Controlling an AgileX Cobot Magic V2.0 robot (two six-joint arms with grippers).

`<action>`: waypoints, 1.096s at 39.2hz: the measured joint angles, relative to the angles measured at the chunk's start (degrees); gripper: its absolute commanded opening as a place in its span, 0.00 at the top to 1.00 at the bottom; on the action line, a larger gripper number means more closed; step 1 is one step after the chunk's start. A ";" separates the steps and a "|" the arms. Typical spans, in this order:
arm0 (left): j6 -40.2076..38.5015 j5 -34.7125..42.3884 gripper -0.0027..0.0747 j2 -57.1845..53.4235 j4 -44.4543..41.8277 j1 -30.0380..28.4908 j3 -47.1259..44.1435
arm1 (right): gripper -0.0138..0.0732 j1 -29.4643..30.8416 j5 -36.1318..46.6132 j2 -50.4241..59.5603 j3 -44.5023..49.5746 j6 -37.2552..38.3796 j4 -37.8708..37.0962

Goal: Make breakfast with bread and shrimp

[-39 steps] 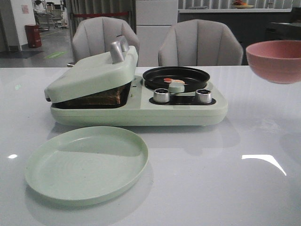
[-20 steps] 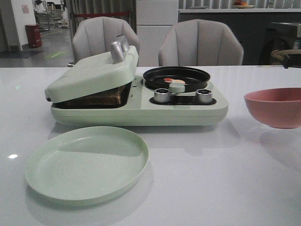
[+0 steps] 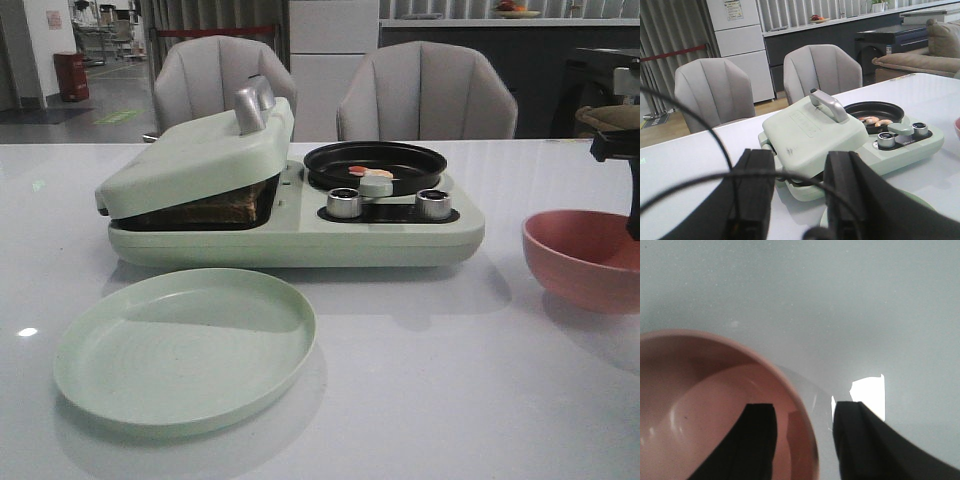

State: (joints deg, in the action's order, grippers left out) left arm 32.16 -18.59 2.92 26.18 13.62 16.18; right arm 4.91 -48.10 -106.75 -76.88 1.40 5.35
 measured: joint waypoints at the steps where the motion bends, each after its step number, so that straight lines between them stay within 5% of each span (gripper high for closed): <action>1: 0.00 0.00 0.56 0.00 0.00 0.00 0.00 | 0.35 0.00 0.00 0.14 0.00 0.00 0.01; 10: 0.00 0.00 0.56 0.00 0.00 0.00 0.00 | 0.35 -1.43 1.48 7.15 0.00 -3.47 -0.23; 24: 0.00 0.00 0.56 0.00 0.00 0.00 0.00 | 0.35 -12.24 5.87 26.83 0.93 -7.95 0.29; 43: 0.00 0.00 0.56 0.00 0.00 0.00 0.00 | 0.35 -22.52 29.04 57.15 29.41 -8.24 2.98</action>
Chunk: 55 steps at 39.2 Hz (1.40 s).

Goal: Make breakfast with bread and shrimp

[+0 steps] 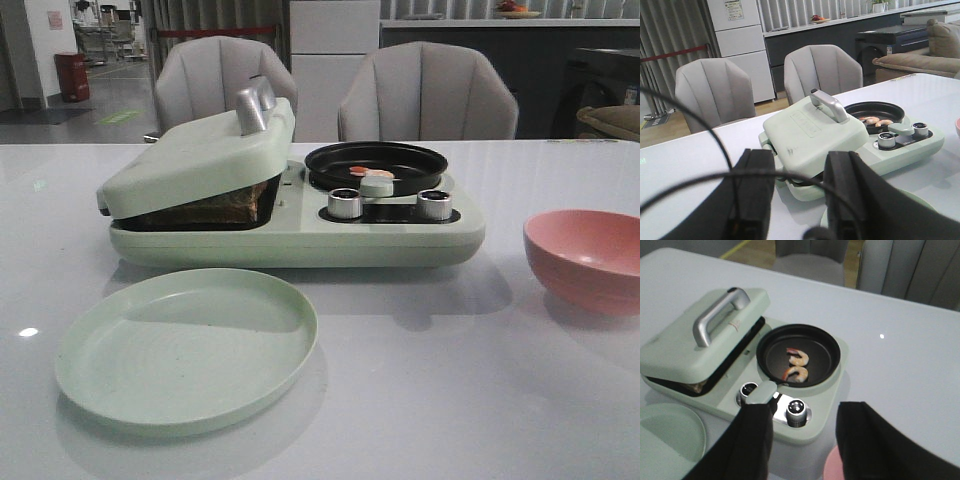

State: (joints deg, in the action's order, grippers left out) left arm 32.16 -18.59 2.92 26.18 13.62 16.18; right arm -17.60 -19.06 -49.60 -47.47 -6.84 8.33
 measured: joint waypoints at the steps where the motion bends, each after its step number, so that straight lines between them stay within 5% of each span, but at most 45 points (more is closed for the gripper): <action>1: 0.00 0.00 0.56 0.00 0.00 0.00 0.00 | 0.35 -0.29 1.16 1.43 1.45 0.00 0.36; 10: 0.00 0.47 0.56 0.00 0.00 0.00 0.00 | 0.35 -1.28 8.29 17.76 15.82 -0.14 1.21; 25: 0.00 -0.41 0.56 0.00 0.00 0.00 0.00 | 0.35 -1.56 3.79 43.49 30.25 -0.14 1.21; 32: 0.00 -0.65 0.57 0.00 0.00 0.00 -1.38 | 0.40 -1.56 5.08 44.85 35.17 -0.14 1.21; 38: 0.00 -0.95 0.80 0.00 0.09 0.00 -2.77 | 0.73 -1.56 5.72 44.85 35.50 -0.14 1.21; 55: 0.00 -0.95 0.82 0.00 0.09 0.00 -2.79 | 0.68 -1.56 4.08 44.85 35.58 -0.14 1.21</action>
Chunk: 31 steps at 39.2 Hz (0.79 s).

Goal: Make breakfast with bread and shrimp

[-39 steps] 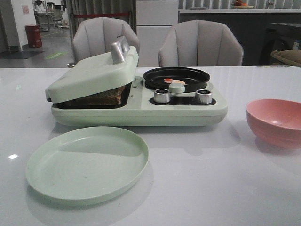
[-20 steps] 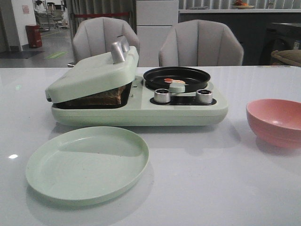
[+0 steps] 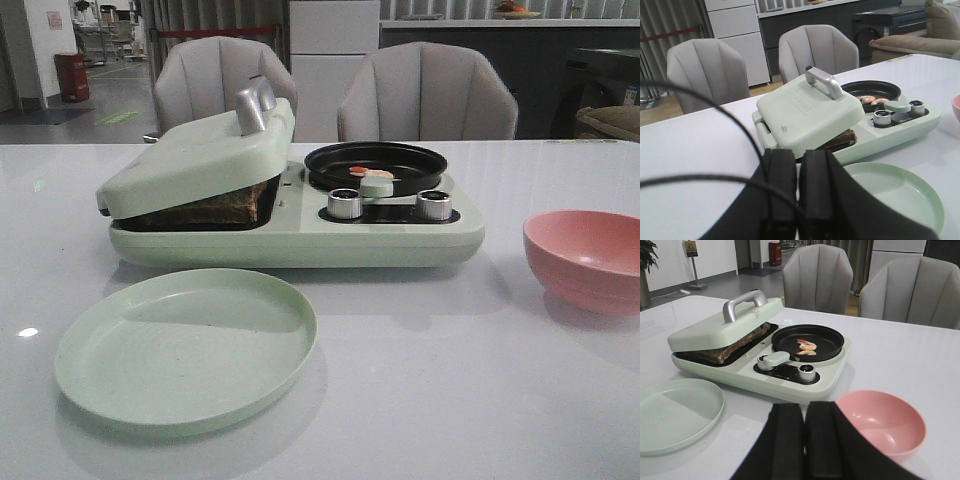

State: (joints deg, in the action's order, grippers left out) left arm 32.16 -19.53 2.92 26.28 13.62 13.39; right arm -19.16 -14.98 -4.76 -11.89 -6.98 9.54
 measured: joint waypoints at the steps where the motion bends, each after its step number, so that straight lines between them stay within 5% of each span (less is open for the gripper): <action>1: 0.00 0.00 0.82 0.00 0.00 0.00 0.00 | 0.68 0.00 0.00 0.00 0.00 0.00 0.00; 26: 0.00 0.87 0.82 0.00 0.13 0.00 -0.90 | 0.68 0.00 0.00 0.00 0.00 0.00 0.00; 31: -8.85 5.58 0.82 0.00 -4.85 -0.76 -3.86 | 0.68 0.00 -0.08 0.00 0.00 0.00 0.00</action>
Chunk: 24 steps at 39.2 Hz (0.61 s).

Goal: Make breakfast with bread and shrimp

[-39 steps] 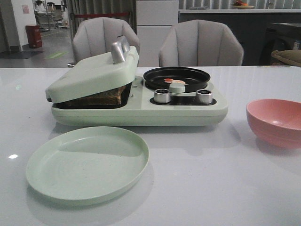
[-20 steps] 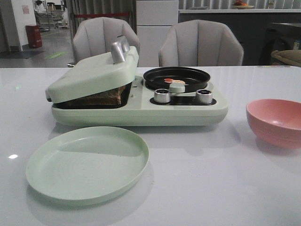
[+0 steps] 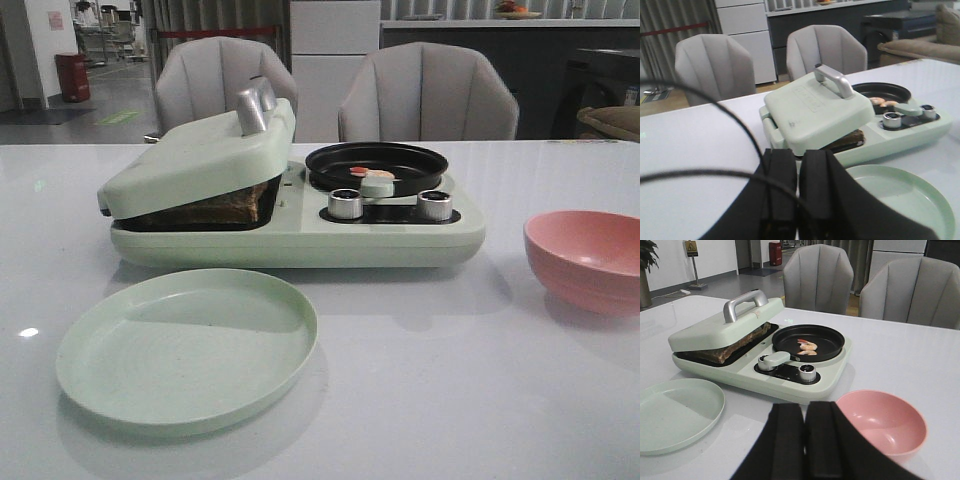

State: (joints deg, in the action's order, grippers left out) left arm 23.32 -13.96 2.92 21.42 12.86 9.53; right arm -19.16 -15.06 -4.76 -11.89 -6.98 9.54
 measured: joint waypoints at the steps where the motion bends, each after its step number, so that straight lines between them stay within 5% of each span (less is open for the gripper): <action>1: -4.11 1.34 0.82 0.00 -2.17 -0.51 -0.58 | 0.68 0.00 0.00 0.00 0.00 0.00 0.00; 5: -19.29 5.50 0.82 0.00 -14.61 -2.40 -3.57 | 0.68 0.00 0.00 0.00 0.00 0.00 0.00; 9: -25.82 8.03 0.82 0.00 -21.09 -4.02 -6.60 | 0.68 0.00 0.00 0.00 0.00 -0.13 0.00; 24: -28.71 16.38 0.82 -0.11 -23.66 -9.89 -9.89 | 0.68 0.00 -0.14 0.00 0.00 -0.13 0.00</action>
State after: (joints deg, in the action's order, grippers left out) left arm -5.39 2.42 2.81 -2.23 2.97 -0.36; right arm -19.16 -15.20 -4.76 -11.89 -7.12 9.54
